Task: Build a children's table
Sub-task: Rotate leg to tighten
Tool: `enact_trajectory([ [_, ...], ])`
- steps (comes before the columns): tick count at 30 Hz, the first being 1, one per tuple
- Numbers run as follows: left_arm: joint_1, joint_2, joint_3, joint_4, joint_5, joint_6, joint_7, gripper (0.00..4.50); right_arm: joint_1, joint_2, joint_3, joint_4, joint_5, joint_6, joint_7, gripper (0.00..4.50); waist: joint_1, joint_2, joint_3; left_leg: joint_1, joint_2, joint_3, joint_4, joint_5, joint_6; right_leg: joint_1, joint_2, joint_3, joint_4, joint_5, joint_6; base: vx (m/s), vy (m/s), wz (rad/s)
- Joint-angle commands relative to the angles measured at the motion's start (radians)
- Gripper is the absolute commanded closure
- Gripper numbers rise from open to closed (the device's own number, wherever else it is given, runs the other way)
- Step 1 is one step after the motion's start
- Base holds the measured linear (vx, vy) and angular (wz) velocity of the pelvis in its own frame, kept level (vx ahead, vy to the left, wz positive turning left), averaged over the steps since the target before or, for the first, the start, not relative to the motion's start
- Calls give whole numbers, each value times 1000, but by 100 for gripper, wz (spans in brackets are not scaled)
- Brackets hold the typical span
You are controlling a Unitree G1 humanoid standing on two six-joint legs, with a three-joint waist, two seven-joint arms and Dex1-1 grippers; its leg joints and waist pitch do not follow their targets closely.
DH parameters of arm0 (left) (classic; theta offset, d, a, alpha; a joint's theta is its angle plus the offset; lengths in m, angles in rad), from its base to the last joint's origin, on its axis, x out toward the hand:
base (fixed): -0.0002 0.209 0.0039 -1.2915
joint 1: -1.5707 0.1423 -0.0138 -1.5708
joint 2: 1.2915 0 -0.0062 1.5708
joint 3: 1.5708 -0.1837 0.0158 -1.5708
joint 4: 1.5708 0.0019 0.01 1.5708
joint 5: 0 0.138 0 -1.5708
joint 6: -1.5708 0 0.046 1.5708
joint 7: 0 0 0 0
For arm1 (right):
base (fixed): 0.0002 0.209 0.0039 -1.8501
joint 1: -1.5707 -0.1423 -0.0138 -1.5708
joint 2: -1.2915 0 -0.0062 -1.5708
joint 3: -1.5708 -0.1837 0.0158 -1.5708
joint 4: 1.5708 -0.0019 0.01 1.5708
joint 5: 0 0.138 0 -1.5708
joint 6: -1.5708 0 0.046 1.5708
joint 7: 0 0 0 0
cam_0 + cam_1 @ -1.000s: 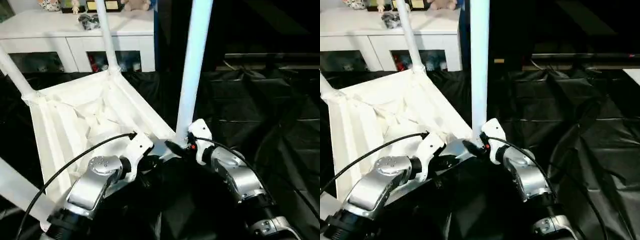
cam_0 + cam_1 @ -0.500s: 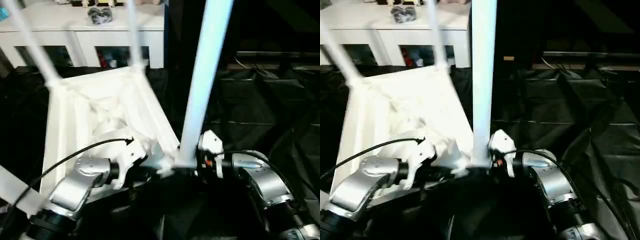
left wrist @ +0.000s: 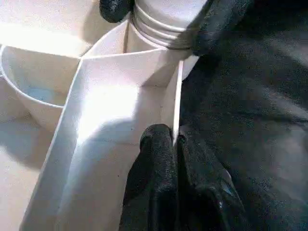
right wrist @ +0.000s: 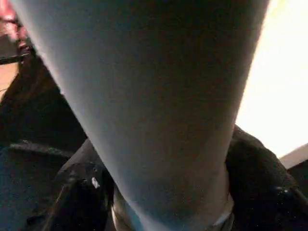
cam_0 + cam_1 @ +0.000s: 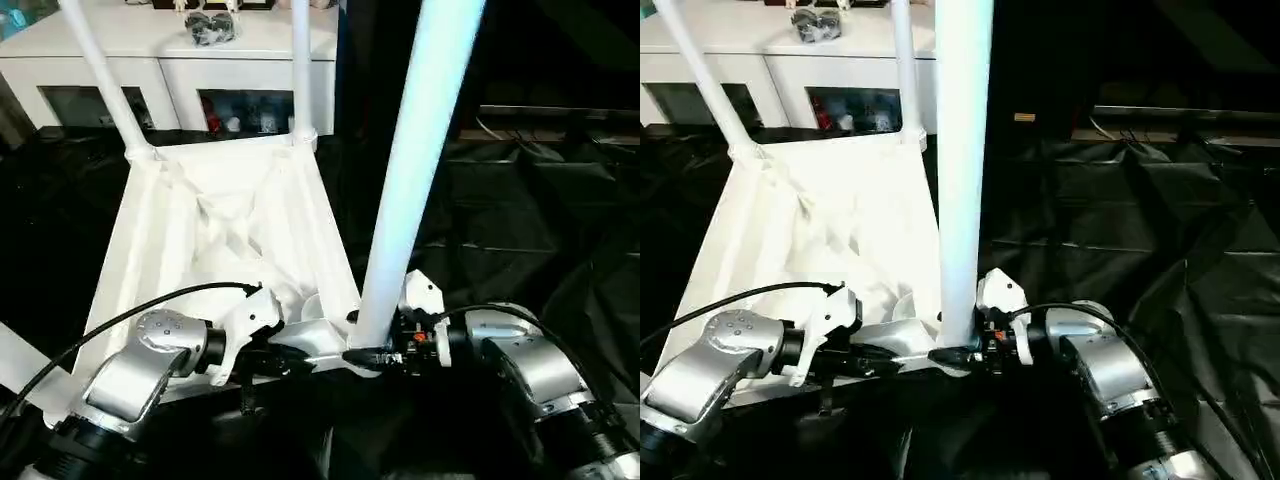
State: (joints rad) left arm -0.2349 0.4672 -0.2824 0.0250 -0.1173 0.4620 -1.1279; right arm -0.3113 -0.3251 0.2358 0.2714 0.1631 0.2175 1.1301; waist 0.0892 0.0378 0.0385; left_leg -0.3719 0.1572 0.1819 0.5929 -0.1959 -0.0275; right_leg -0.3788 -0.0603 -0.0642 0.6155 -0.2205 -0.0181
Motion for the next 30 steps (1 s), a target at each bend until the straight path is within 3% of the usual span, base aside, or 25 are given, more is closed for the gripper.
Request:
enact_trajectory([
  [1, -28, -78, 9, -2, -20, 8, 96, 450, -1, 78, 54, 53, -43, 10, -106, 178, -6, -13, -43, 13, 82, -33, -75, -170, 53, 32, -101, 60, -80, -180, -228, 0, 0, 0],
  [2, -39, -115, 9, 9, 2, 26, 156, 450, -21, 127, 36, 129, -92, -9, -248, 178, -9, -14, -39, 12, 81, -34, -77, -184, 42, 31, -102, 61, -83, -212, -223, 0, 0, 0],
  [3, -43, -128, 8, 11, 8, 34, 175, 450, -28, 142, 30, 153, -107, -17, -295, 179, -20, -14, -33, 13, 77, -39, -83, -240, 8, 34, -105, 58, -92, -341, -196, 0, 0, 0],
  [4, -48, -144, 10, 14, 17, 43, 203, 450, -35, 160, 22, 179, -117, -25, -346, 179, -22, -14, -33, 14, 77, -41, -84, -256, 0, 34, -106, 57, -96, -376, -182, 0, 0, 0],
  [7, -65, -195, 8, 21, 39, 71, 277, 450, -61, 223, -16, 249, -128, -23, -497, 180, -34, -13, -32, 20, 77, -42, -86, -286, -11, 26, -102, 62, -101, -393, -166, 0, 0, 0],
  [9, -74, -237, 11, 24, 52, 90, 338, 450, -79, 254, -24, 285, -141, -20, -567, 180, -40, -12, -33, 16, 77, -46, -89, -296, -18, 31, -103, 60, -101, -399, -157, 0, 0, 0],
  [11, -77, -279, 8, 18, 62, 109, 386, 450, -84, 272, -16, 301, -162, -41, -580, 180, -41, -11, -34, 18, 77, -44, -88, -303, -16, 28, -102, 61, -102, -388, -156, 0, 0, 0],
  [12, -74, -288, -1, 11, 64, 112, 389, 450, -83, 278, -15, 298, -161, -44, -572, 124, -39, -8, -34, 21, 77, -43, -87, -302, -13, 27, -102, 62, -103, -375, -160, 0, 0, 0],
  [13, -71, -295, -6, 6, 65, 114, 389, 450, -83, 283, -20, 297, -154, -47, -563, 110, -38, -12, -35, 20, 76, -41, -86, -290, -2, 28, -101, 64, -103, -354, -162, 0, 0, 0],
  [16, -62, -284, -15, -5, 55, 103, 364, 450, -87, 274, -20, 276, -129, -55, -522, 105, -36, -6, -40, 15, 77, -40, -84, -243, 18, 33, -99, 64, -95, -266, -179, 0, 0, 0],
  [19, -57, -236, -9, -10, 40, 67, 304, 450, -83, 227, 13, 229, -119, -97, -422, 71, -32, -8, -44, 15, 75, -36, -78, -208, 40, 35, -100, 64, -90, -203, -195, 0, 0, 0],
  [24, -56, -200, 1, -15, 29, 54, 258, 450, -69, 177, 43, 181, -102, -142, -299, 71, -26, -9, -53, 6, 75, -33, -67, -111, 87, 43, -98, 60, -75, -73, -216, 0, 0, 0],
  [25, -51, -163, 2, -24, 14, 40, 199, 450, -51, 130, 58, 129, -71, -140, -189, 71, -25, -9, -52, 4, 74, -34, -67, -96, 102, 44, -96, 57, -73, -47, -223, 0, 0, 0],
  [28, -46, -126, 7, -32, -5, 27, 135, 450, -31, 74, 72, 73, -36, -125, -71, 71, -20, -8, -51, 8, 78, -34, -66, -115, 124, 41, -94, 55, -72, -54, -228, 0, 0, 0],
  [30, -41, -89, 6, -28, -18, 2, 84, 450, -18, 19, 81, 31, -1, -92, 30, 71, -17, -8, -48, 9, 81, -33, -69, -137, 120, 38, -93, 55, -75, -89, -231, 0, 0, 0],
])
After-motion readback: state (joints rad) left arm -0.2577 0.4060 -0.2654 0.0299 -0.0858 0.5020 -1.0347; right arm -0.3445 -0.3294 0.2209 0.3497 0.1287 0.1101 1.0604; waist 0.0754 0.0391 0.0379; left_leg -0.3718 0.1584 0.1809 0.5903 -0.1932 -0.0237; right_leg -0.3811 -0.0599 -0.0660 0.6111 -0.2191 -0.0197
